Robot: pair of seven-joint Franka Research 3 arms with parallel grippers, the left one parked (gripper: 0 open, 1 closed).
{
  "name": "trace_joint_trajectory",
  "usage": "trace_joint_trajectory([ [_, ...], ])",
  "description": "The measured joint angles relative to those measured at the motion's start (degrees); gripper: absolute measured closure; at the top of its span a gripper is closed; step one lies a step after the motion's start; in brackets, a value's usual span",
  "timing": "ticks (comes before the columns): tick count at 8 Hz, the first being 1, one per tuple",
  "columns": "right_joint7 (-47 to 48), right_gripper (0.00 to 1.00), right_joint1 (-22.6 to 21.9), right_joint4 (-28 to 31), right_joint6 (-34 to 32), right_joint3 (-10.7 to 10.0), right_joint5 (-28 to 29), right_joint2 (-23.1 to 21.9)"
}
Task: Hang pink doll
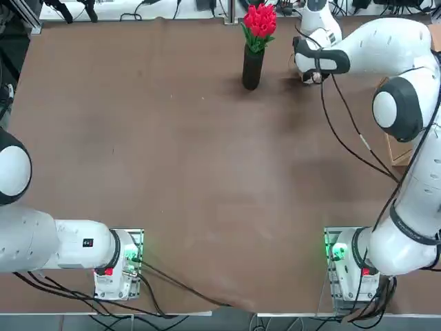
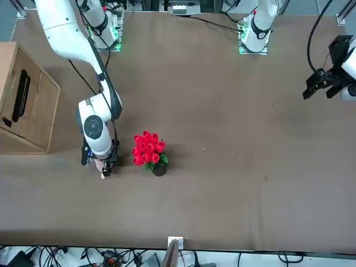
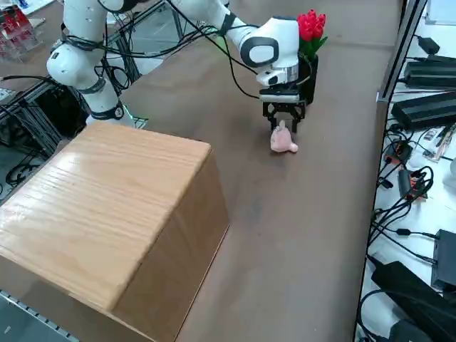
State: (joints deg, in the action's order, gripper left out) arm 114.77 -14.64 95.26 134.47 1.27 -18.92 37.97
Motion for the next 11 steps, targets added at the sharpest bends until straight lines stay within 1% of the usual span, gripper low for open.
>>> trace_joint_trajectory([
  [2,0.03,0.57,-0.07,0.0,0.19,0.0,0.0,0.36],
  [3,0.14,0.75,-0.18,-0.01,0.19,0.01,0.0,0.38],
  [4,0.74,0.89,-0.25,-0.08,-0.24,0.01,0.01,0.38],
  [5,1.98,0.92,-0.25,-0.37,-1.71,0.01,0.01,0.28],
  [6,2.77,0.92,-0.17,-1.06,-4.23,-0.03,0.01,-0.33],
  [7,3.14,0.92,0.14,-1.95,-7.71,-0.17,0.01,-2.03],
  [8,3.3,0.92,0.99,-2.62,-11.86,-0.46,0.01,-5.07],
  [9,3.31,0.92,2.84,-2.9,-15.47,-0.62,0.37,-8.91],
  [10,1.77,0.92,5.78,-2.88,-18.54,-0.66,1.74,-12.87],
  [11,-2.51,0.92,9.28,-2.78,-21.68,-0.74,3.98,-16.44],
])
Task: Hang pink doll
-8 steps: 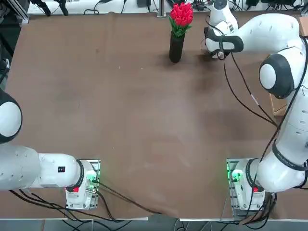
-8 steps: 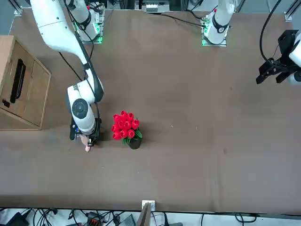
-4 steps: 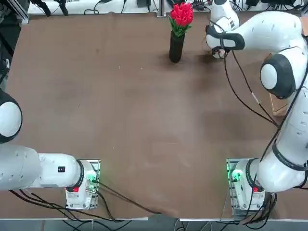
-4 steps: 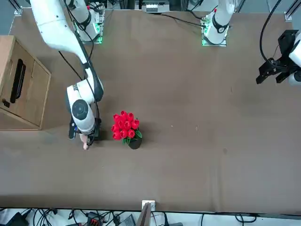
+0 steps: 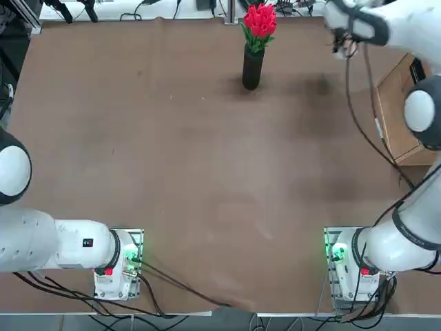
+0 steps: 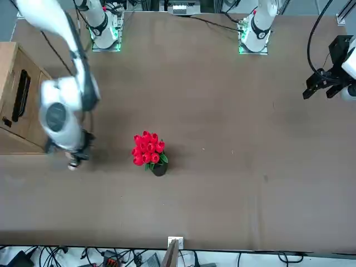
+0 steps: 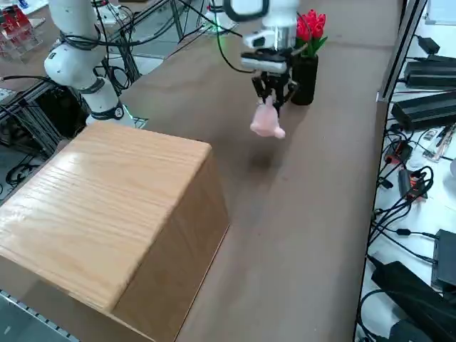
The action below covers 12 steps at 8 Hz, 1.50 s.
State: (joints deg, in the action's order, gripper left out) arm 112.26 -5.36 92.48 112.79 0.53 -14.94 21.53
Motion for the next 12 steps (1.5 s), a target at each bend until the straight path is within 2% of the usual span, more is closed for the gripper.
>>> trace_joint_trajectory([
  [2,-10.62,0.92,7.7,1.01,-2.65,-0.1,3.87,-4.78],
  [3,-15.69,0.92,10.11,2.33,-2.69,-0.11,4.84,-6.12],
  [4,-19.31,0.92,11.23,3.76,-2.58,-0.11,5.67,-6.88],
  [7,-31.92,0.92,15.35,5.65,-2.46,-0.13,13.56,-8.84],
  [9,-37.67,0.92,18.1,8.22,-1.55,-0.15,15.14,-10.99],
  [12,-39.6,0.94,19.96,11.52,0.76,-0.13,15.94,-12.54],
])
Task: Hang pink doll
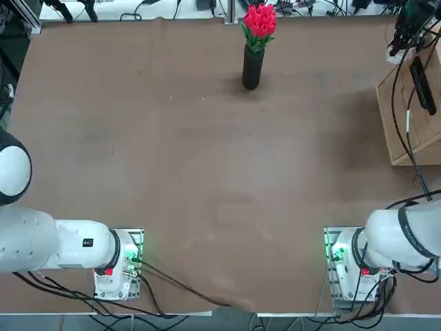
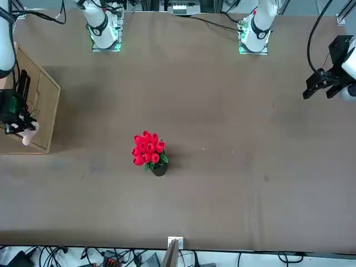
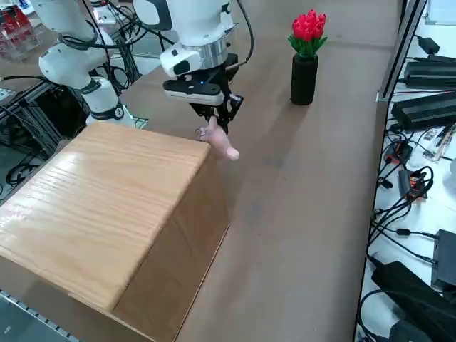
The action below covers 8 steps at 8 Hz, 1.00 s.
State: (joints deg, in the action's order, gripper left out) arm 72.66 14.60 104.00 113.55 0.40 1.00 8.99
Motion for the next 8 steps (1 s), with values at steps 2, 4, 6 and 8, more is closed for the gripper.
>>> trace_joint_trajectory([
  [2,-0.94,0.94,0.22,1.35,1.52,0.02,1.11,0.0],
  [4,-2.01,0.94,1.07,2.48,2.82,0.01,1.49,0.0],
  [6,-3.09,0.94,1.46,2.67,3.4,0.02,1.85,0.0],
  [8,-3.65,0.94,1.52,2.67,3.52,0.03,1.91,0.0],
])
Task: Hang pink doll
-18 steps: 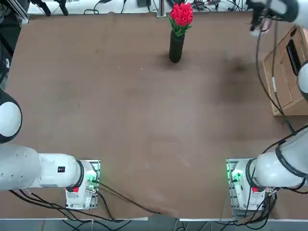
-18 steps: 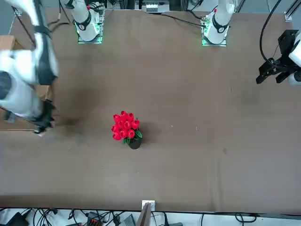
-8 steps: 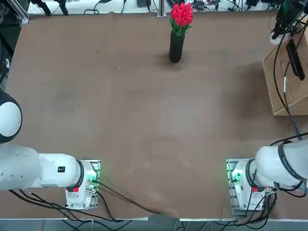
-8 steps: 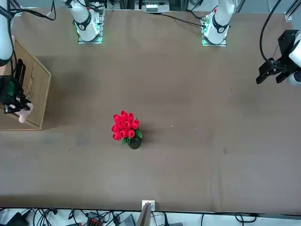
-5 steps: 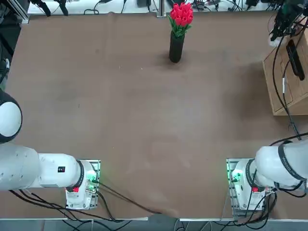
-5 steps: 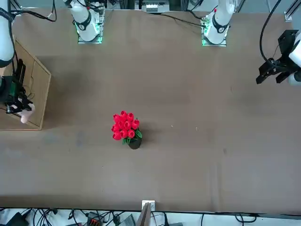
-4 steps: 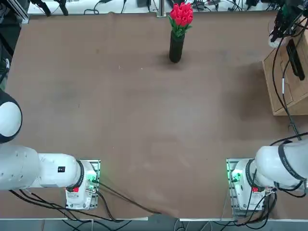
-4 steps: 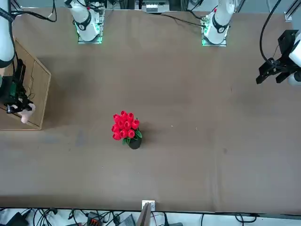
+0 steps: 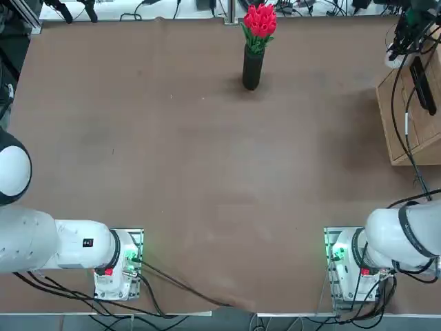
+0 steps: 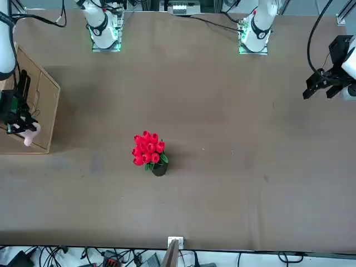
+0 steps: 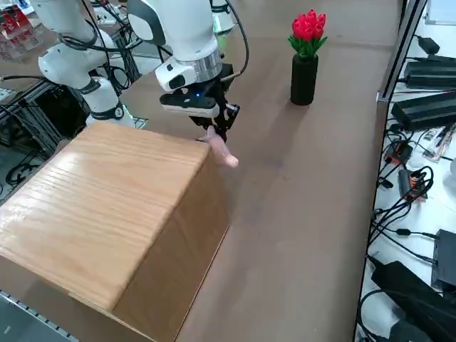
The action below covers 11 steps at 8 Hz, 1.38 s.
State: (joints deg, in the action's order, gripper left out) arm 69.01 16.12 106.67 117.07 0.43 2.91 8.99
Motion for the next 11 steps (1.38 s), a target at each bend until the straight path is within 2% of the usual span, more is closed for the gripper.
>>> trace_joint_trajectory([
  [3,-0.13,0.92,0.06,1.18,1.72,0.0,0.16,0.04],
  [4,-0.15,0.78,0.06,1.72,2.3,0.02,0.18,0.07],
  [6,-0.85,0.43,0.06,1.83,2.33,0.18,0.2,-0.06],
  [8,-7.68,0.04,-0.02,1.15,-1.45,0.89,0.43,-1.48],
  [9,-13.49,0.0,-0.29,-0.62,-6.17,1.25,1.19,-2.6],
  [11,-25.35,0.0,-2.1,-7.09,-14.72,1.59,4.11,-4.04],
])
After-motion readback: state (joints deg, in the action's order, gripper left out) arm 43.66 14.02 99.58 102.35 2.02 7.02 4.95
